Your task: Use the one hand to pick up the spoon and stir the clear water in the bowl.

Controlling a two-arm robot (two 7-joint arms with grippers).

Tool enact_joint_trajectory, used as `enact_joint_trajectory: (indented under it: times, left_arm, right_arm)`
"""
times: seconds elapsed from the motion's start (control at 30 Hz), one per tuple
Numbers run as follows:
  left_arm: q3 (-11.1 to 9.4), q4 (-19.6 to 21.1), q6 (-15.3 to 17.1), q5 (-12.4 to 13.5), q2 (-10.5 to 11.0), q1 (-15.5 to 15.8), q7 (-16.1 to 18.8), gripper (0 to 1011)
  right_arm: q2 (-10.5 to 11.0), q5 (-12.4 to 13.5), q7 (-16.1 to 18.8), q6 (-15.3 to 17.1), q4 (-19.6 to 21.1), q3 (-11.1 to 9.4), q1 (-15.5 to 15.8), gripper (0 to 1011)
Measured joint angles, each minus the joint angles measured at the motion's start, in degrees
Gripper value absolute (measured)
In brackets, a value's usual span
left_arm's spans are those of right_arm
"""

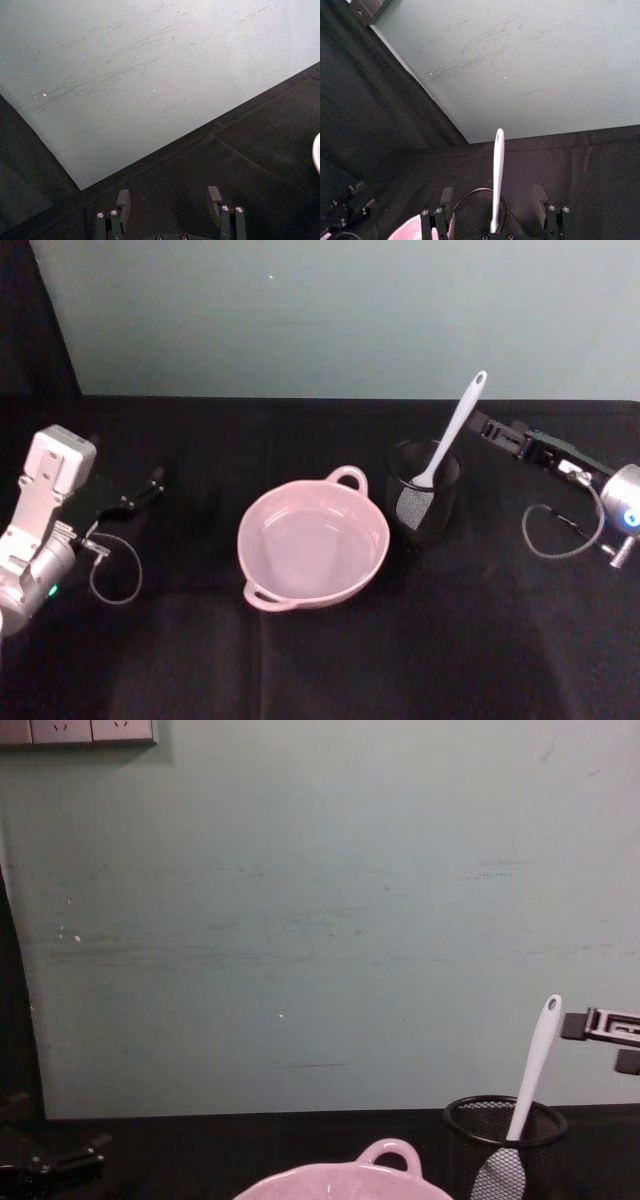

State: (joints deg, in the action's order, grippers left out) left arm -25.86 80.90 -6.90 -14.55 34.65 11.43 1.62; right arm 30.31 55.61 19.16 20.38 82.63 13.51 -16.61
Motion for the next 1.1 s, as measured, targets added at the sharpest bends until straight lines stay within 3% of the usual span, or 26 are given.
enact_joint_trajectory:
  times: [0.27, 0.7, 1.1]
  left_arm:
    - [0.0, 0.0, 0.0, 0.0, 0.0, 0.0, 0.0, 1011]
    - [0.0, 0.0, 0.0, 0.0, 0.0, 0.0, 0.0, 1011]
    - [0.0, 0.0, 0.0, 0.0, 0.0, 0.0, 0.0, 1011]
  right_arm:
    - [-2.2, 1.9, -0.3, 1.6, -5.6, 2.2, -5.1, 1003]
    - [-4.0, 0.2, -0.5, -1.6, -10.8, 6.5, -10.6, 1002]
    - [-4.4, -0.2, -1.1, -3.5, -12.3, 8.1, -11.8, 1003]
